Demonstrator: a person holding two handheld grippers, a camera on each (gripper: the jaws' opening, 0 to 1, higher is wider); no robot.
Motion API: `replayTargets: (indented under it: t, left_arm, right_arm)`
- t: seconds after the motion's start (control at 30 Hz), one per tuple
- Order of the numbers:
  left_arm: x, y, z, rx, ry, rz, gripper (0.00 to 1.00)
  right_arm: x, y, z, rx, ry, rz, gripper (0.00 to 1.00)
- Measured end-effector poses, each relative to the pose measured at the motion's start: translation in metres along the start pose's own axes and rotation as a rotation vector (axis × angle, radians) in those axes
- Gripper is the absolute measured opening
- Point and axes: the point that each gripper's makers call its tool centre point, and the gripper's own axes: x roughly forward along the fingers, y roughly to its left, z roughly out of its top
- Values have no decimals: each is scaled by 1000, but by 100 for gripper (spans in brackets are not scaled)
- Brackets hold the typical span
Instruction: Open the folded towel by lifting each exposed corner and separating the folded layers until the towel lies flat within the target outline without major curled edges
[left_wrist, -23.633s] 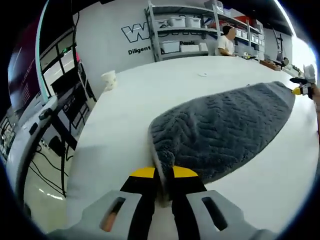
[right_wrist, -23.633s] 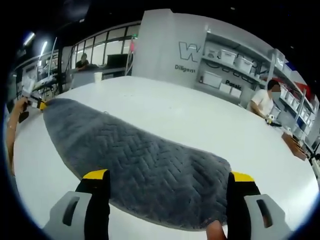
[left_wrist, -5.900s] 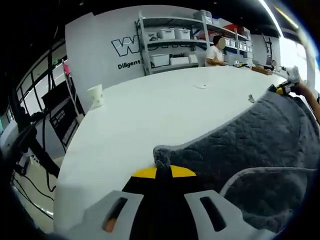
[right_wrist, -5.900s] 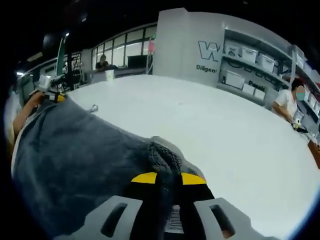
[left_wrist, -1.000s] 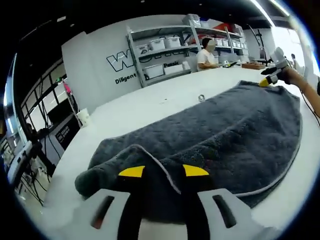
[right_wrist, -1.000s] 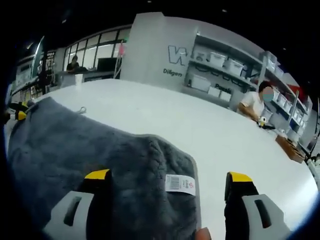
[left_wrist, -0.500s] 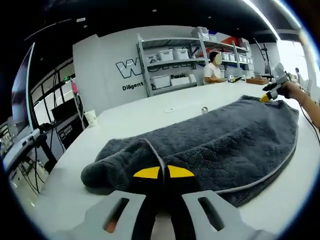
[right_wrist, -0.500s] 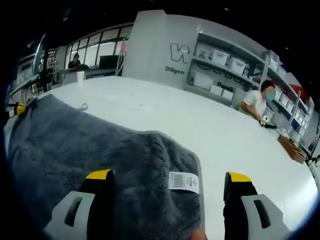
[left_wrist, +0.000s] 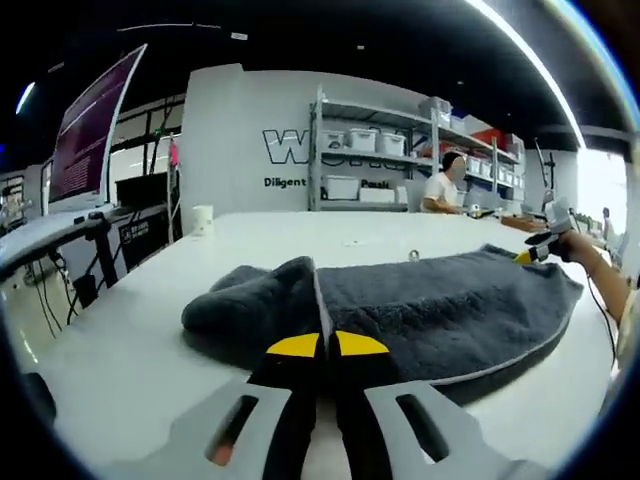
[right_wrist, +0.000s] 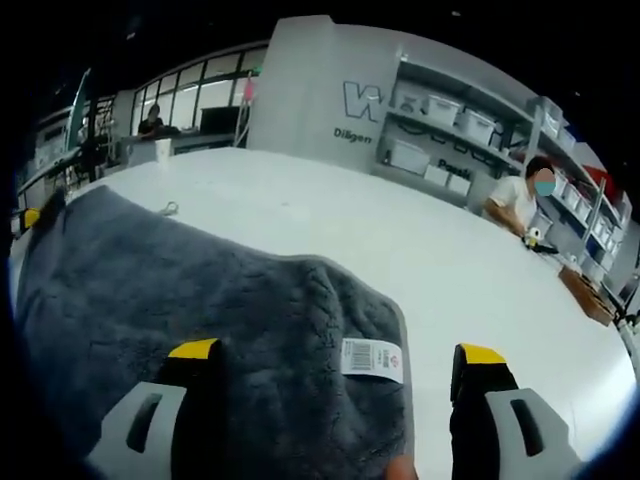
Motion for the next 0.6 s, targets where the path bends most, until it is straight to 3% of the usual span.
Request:
replayTargets:
  t: [0.47,0.6]
  left_arm:
    - [-33,19,-18,-105,2,78,6]
    - [-37,21,-25,-109,27,88,6]
  right_arm:
    - [0,5,-5,-13,16,7,94]
    - [1,8,-6,-21,23,10,92]
